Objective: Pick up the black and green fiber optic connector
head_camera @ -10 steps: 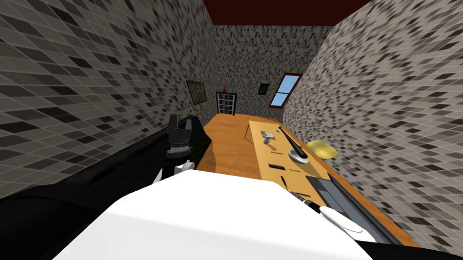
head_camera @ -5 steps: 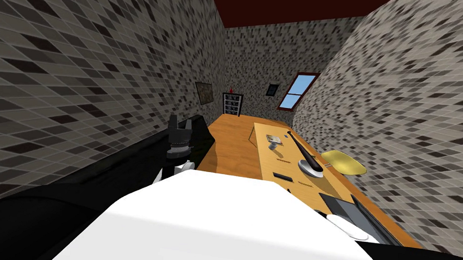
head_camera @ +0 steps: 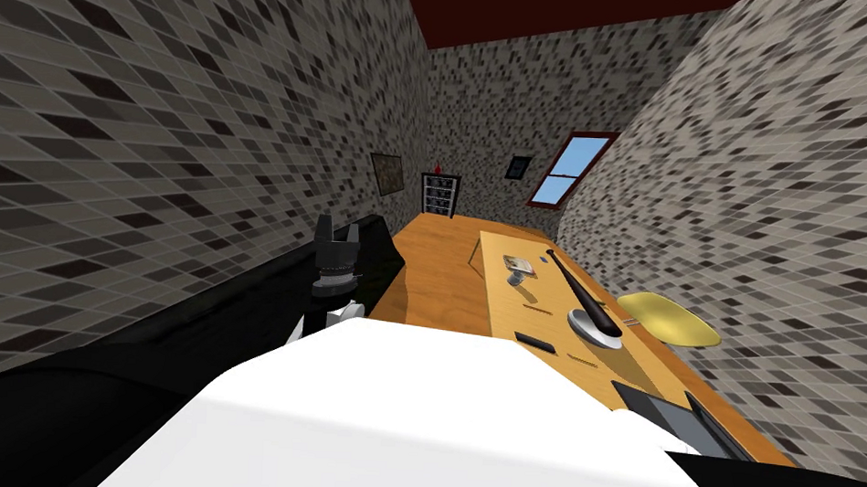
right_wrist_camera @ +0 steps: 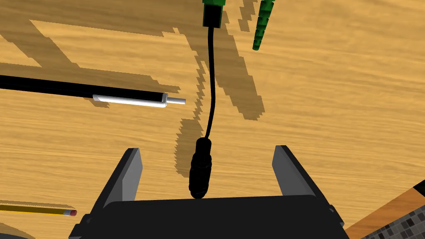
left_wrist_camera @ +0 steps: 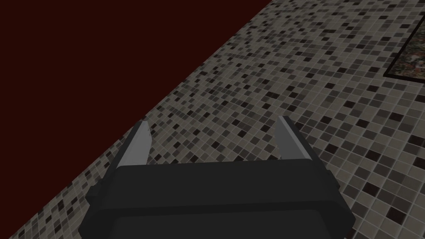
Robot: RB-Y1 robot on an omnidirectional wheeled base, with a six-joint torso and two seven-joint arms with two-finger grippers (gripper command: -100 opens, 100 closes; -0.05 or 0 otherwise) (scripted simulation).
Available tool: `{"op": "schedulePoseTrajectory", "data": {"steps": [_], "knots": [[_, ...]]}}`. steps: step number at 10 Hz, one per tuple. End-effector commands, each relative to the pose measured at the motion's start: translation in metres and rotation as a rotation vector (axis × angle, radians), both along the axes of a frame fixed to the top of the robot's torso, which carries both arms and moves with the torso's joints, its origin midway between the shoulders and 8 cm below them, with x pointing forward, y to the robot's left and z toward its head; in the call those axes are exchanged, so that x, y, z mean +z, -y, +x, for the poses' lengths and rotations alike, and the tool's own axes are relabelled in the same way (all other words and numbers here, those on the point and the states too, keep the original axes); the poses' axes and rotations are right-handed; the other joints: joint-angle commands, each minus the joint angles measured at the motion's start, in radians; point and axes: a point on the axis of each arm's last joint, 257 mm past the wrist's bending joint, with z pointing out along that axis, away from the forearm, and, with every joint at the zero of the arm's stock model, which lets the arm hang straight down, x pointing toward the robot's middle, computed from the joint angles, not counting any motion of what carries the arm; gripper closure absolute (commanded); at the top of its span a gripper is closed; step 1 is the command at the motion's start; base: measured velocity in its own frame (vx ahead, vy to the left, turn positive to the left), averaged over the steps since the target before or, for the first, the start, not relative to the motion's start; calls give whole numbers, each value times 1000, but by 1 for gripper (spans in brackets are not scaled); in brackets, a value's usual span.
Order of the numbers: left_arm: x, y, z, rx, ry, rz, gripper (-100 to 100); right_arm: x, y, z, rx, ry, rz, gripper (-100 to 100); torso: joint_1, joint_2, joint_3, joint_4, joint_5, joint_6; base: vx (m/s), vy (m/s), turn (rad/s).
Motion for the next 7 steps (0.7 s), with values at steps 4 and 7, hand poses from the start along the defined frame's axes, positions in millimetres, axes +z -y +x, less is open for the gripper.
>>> {"op": "schedulePoseTrajectory", "data": {"steps": [4,7], "knots": [[0,0,0,0,0,0,0,-13,-7,-4,-9,4,-1,100,0,1,0,0,0,0,2,-37,37],[0,0,0,0,0,0,0,-14,-7,-3,-10,4,0,100,1,1,0,0,0,0,0,0,0]]}}
